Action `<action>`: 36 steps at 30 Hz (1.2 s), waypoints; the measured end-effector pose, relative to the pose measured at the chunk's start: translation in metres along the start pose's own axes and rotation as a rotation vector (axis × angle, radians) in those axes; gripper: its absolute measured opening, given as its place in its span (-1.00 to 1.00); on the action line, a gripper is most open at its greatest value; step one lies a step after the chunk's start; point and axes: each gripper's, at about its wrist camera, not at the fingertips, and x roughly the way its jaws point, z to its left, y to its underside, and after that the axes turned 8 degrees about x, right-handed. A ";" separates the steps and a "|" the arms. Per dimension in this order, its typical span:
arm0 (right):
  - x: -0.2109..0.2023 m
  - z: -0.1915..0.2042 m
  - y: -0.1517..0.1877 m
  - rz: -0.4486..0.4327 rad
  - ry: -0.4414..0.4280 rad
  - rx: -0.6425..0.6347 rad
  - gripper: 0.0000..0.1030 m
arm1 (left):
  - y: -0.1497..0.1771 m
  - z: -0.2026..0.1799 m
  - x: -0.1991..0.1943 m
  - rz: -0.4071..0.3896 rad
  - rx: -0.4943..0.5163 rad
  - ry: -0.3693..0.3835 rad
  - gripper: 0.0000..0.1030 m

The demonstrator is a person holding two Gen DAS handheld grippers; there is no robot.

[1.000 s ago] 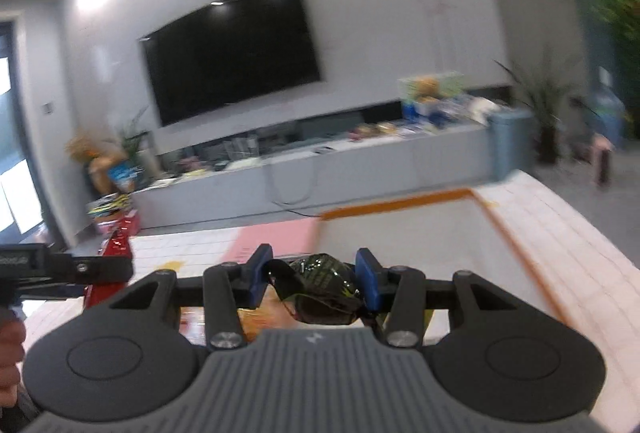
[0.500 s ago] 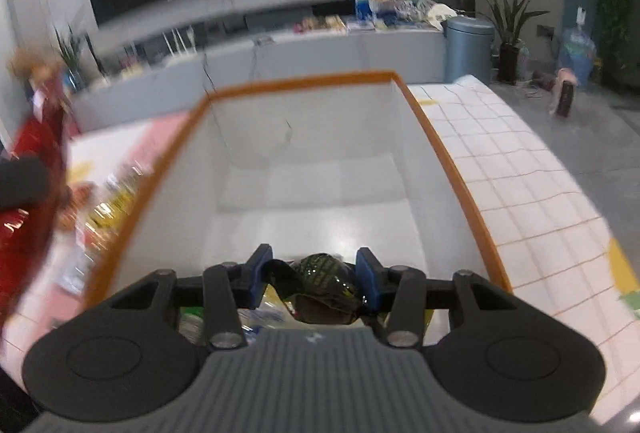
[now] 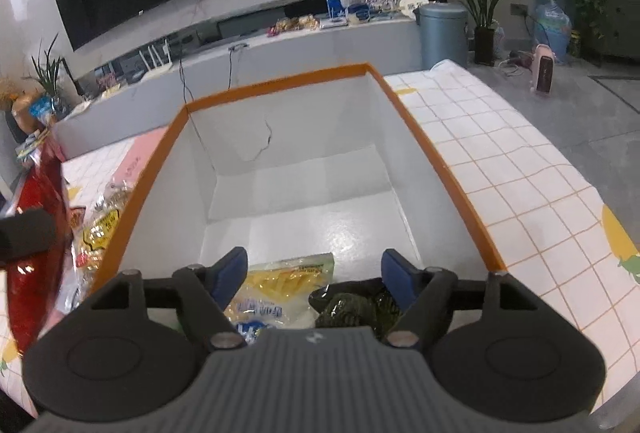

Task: Organize snacks
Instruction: 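Lower the red snack bag into the box and open the left tool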

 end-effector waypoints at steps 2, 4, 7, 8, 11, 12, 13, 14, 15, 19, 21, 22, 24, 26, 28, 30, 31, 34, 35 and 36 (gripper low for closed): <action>-0.008 -0.002 -0.002 -0.040 -0.012 0.030 0.44 | 0.000 -0.004 0.000 0.004 0.008 -0.010 0.55; -0.018 -0.006 -0.005 -0.088 -0.011 0.062 0.57 | -0.001 -0.007 0.000 0.014 0.019 -0.019 0.55; -0.030 -0.016 -0.008 -0.111 0.015 0.114 0.58 | -0.005 -0.015 0.002 0.031 0.035 -0.040 0.55; -0.035 -0.020 -0.008 -0.125 0.023 0.130 0.58 | -0.007 -0.018 0.002 0.032 0.038 -0.049 0.55; -0.045 -0.032 -0.011 -0.152 0.006 0.187 0.59 | -0.013 -0.027 0.008 0.039 0.041 -0.078 0.55; -0.047 -0.035 -0.012 -0.162 0.023 0.202 0.59 | -0.016 -0.032 0.013 0.048 0.044 -0.085 0.55; -0.050 -0.037 -0.012 -0.171 0.054 0.205 0.59 | -0.018 -0.036 0.018 0.059 0.045 -0.092 0.55; -0.051 -0.039 -0.012 -0.182 0.088 0.199 0.59 | -0.021 -0.039 0.025 0.076 0.040 -0.102 0.55; -0.052 -0.040 -0.012 -0.189 0.125 0.190 0.59 | -0.025 -0.043 0.033 0.098 0.031 -0.113 0.55; -0.056 -0.052 -0.012 -0.196 0.212 0.169 0.59 | -0.039 -0.056 0.074 0.181 -0.017 -0.152 0.55; -0.057 -0.062 -0.013 -0.202 0.268 0.191 0.59 | -0.044 -0.060 0.093 0.198 -0.035 -0.170 0.55; -0.057 -0.067 -0.014 -0.201 0.297 0.209 0.59 | -0.046 -0.061 0.103 0.210 -0.044 -0.180 0.55; -0.059 -0.078 -0.013 -0.201 0.316 0.249 0.59 | -0.050 -0.063 0.125 0.248 -0.060 -0.215 0.55; -0.060 -0.087 -0.012 -0.199 0.314 0.291 0.59 | -0.054 -0.063 0.142 0.272 -0.078 -0.256 0.55; -0.059 -0.091 -0.012 -0.196 0.313 0.314 0.59 | -0.056 -0.061 0.157 0.300 -0.103 -0.308 0.55; -0.056 -0.092 -0.014 -0.192 0.310 0.318 0.59 | -0.056 -0.061 0.174 0.332 -0.114 -0.347 0.55; -0.056 -0.092 -0.014 -0.190 0.306 0.316 0.59 | -0.055 -0.061 0.180 0.345 -0.113 -0.363 0.55; -0.053 -0.091 -0.013 -0.188 0.295 0.310 0.59 | -0.051 -0.063 0.196 0.374 -0.114 -0.392 0.55; -0.052 -0.093 -0.014 -0.188 0.293 0.312 0.59 | -0.050 -0.062 0.199 0.382 -0.122 -0.397 0.55; -0.052 -0.094 -0.014 -0.188 0.294 0.316 0.59 | -0.048 -0.061 0.203 0.389 -0.134 -0.401 0.55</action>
